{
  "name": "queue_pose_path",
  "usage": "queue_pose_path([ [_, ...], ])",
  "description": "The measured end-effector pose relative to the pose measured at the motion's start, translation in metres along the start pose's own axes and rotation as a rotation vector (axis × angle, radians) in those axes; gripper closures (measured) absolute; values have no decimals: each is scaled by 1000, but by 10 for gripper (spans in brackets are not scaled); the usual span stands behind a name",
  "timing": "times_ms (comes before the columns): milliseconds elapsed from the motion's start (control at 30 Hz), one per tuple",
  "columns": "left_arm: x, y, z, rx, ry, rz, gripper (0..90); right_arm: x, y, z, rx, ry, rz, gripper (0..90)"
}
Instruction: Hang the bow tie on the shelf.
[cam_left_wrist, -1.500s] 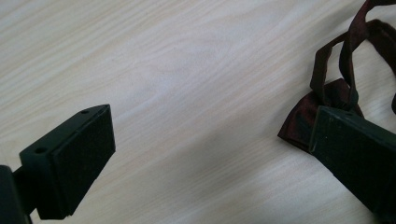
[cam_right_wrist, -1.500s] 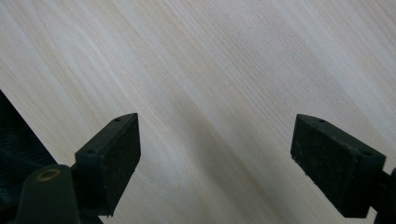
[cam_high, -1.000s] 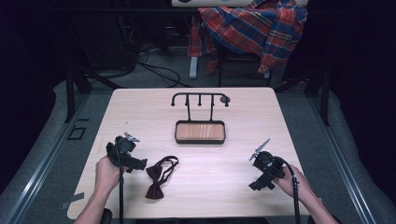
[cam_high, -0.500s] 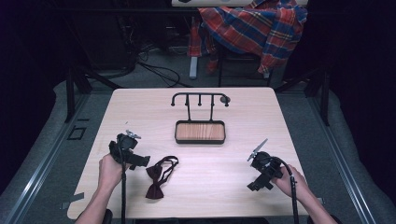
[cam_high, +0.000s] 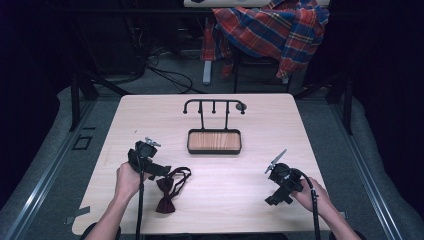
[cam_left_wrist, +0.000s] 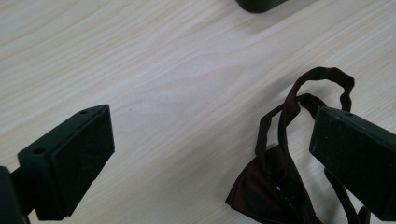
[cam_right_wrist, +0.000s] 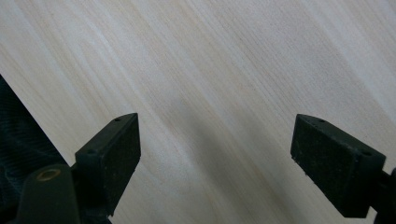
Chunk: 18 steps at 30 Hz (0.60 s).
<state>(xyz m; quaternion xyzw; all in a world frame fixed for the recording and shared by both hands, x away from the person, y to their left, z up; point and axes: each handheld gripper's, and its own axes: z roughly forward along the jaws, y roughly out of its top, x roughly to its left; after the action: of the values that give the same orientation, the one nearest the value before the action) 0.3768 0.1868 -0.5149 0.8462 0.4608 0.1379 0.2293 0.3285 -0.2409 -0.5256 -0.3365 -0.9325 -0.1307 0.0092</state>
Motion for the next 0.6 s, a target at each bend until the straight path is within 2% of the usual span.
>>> queue_pose_path([
  [33,-1,1,1,-4,2,5,0,0,0,-1,14,-8,-8,160],
  [167,-6,4,6,18,-13,31,0,0,0,-1,14,-7,-8,160],
  [300,-11,7,10,35,-9,52,4,0,1,-2,9,-11,-12,159],
  [367,-16,10,14,47,-17,77,16,0,1,-2,11,-12,-13,159],
  [400,-17,10,15,50,-26,83,52,0,0,-1,9,-4,-8,160],
  [467,-18,10,16,52,-33,88,181,0,0,-1,9,-3,-7,159],
  [500,-20,11,18,64,-43,99,175,0,0,-1,8,-4,-9,160],
  [533,-22,11,19,71,-48,119,201,0,0,-2,10,-9,-10,159],
  [600,-24,12,20,73,-58,130,275,0,0,-2,10,-9,-8,159],
])
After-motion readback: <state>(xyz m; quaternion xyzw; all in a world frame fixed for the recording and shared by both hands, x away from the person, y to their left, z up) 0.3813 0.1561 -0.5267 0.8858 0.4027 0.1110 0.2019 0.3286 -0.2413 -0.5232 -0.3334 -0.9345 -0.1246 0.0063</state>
